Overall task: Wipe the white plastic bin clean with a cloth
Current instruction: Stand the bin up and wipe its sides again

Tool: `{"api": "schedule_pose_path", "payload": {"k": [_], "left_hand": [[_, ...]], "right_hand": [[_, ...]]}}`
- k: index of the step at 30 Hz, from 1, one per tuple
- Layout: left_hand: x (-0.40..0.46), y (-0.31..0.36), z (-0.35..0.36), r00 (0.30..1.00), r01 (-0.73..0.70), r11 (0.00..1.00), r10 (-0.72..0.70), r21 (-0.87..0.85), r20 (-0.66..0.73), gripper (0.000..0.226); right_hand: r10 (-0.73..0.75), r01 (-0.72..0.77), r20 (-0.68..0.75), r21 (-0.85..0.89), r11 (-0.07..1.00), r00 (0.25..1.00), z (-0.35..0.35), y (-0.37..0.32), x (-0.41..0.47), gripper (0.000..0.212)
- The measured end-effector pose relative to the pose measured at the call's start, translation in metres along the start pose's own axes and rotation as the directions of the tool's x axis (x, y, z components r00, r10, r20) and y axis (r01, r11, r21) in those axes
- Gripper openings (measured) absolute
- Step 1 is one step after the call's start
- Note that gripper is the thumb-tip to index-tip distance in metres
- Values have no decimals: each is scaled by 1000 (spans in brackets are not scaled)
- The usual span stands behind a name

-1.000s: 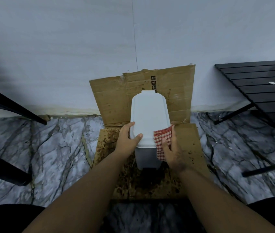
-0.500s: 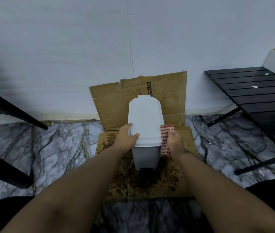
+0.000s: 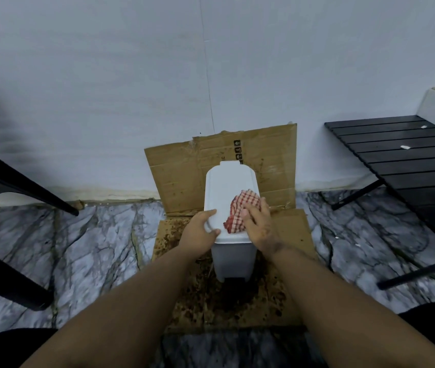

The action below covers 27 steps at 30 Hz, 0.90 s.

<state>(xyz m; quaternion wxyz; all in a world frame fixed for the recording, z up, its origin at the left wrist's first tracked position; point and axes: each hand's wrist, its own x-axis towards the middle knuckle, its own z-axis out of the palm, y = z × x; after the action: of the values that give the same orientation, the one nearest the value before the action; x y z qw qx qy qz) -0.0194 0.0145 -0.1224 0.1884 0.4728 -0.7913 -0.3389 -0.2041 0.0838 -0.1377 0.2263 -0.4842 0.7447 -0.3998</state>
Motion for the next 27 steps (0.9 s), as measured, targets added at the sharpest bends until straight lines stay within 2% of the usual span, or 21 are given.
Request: {"api": "schedule_pose_path", "payload": {"k": [1, 3, 6, 8, 10, 13, 17, 20, 27], "left_hand": [[1, 0, 0, 1000, 9, 1000, -9, -3, -5, 59], [2, 1, 2, 1000, 22, 1000, -22, -6, -14, 58], [2, 1, 2, 1000, 25, 1000, -25, -3, -12, 57], [2, 3, 2, 1000, 21, 1000, -21, 4, -8, 57], [2, 5, 0, 1000, 25, 1000, -25, 18, 0, 57], [1, 13, -2, 999, 32, 999, -33, 40, 32, 59], [-6, 33, -4, 998, 30, 997, -33, 70, 44, 60], [-15, 55, -7, 998, -27, 996, 23, 88, 52, 58], [-43, 142, 5, 971, -215, 977, 215, -8, 104, 47]], "right_hand": [[97, -95, -12, 123, 988, 995, 0, -2, 2, 49], [212, -203, -19, 212, 956, 977, -2, 0, 9, 63], [288, -285, 28, 263, 922, 957, -10, 9, 25, 81], [289, -298, 74, 272, 915, 955, -12, 11, 26, 80], [231, -229, 12, 186, 955, 973, -9, 9, 20, 75], [124, -113, -185, 72, 991, 975, -1, 10, 5, 52], [148, -77, -319, 224, 972, 936, -18, -7, -13, 50], [179, -79, -335, 292, 953, 925, -56, -26, -22, 32], [-27, 102, -409, 163, 981, 912, -197, -61, -76, 17]]}}
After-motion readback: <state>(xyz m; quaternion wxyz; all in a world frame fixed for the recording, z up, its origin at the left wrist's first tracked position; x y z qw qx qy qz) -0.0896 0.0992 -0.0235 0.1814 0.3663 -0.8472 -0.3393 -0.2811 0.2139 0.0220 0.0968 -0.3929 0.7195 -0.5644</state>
